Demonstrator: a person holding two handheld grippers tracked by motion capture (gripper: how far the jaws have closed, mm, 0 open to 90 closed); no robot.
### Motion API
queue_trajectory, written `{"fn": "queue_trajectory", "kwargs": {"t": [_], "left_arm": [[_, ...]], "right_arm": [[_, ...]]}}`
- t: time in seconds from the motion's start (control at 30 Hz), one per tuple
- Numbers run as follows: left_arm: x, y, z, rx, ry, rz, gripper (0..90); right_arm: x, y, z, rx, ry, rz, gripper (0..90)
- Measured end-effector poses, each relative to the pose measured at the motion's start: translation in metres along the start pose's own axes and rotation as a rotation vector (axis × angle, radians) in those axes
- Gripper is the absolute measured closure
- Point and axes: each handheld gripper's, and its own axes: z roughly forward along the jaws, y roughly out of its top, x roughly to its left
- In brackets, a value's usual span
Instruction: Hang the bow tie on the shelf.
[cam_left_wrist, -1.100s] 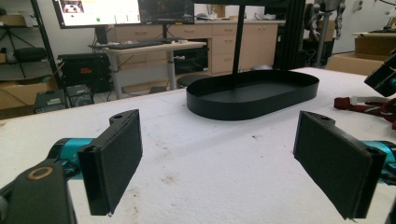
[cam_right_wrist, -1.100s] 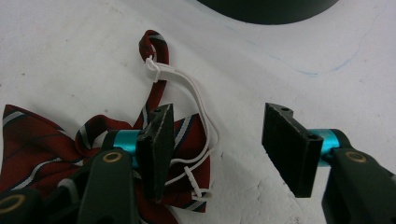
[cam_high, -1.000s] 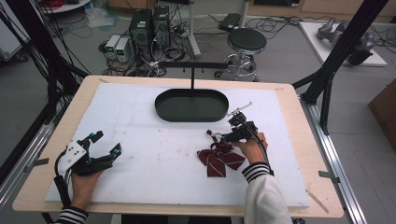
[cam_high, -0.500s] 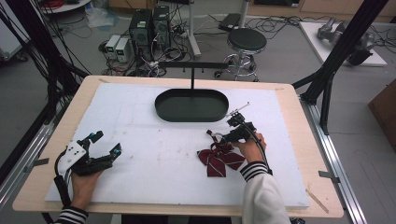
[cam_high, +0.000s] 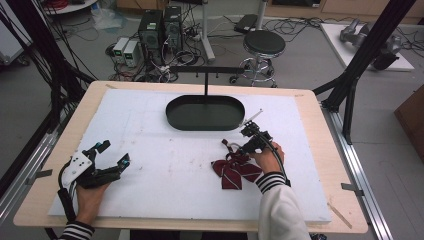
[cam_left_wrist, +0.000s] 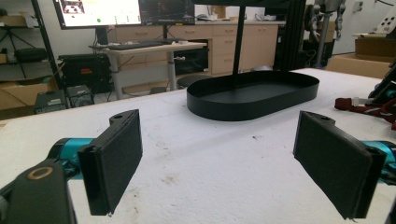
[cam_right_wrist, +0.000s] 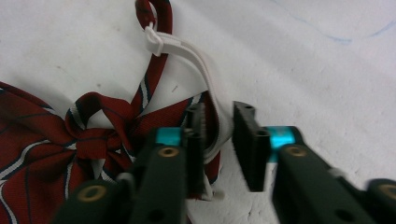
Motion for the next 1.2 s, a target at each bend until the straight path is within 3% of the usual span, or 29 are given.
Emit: {"fn": "queue_trajectory", "kwargs": {"t": [0.07, 0.37, 0.53, 0.83, 1.2], "left_arm": [[0.000, 0.000, 0.000, -0.001, 0.000, 0.000, 15.9], [0.000, 0.000, 0.000, -0.002, 0.001, 0.000, 15.9], [0.000, 0.000, 0.000, -0.001, 0.001, 0.000, 15.9], [0.000, 0.000, 0.000, -0.002, 0.001, 0.000, 15.9], [0.000, 0.000, 0.000, -0.002, 0.000, -0.001, 15.9]], "right_arm": [[0.000, 0.000, 0.000, 0.002, 0.010, 0.003, 86.1], [-0.001, 0.000, -0.005, -0.019, -0.002, 0.011, 86.8], [0.000, 0.000, -0.010, -0.066, 0.014, 0.019, 87.0], [0.003, 0.002, -0.023, -0.217, 0.034, 0.010, 87.1], [0.004, 0.002, -0.046, -0.498, 0.062, 0.053, 87.1]]}}
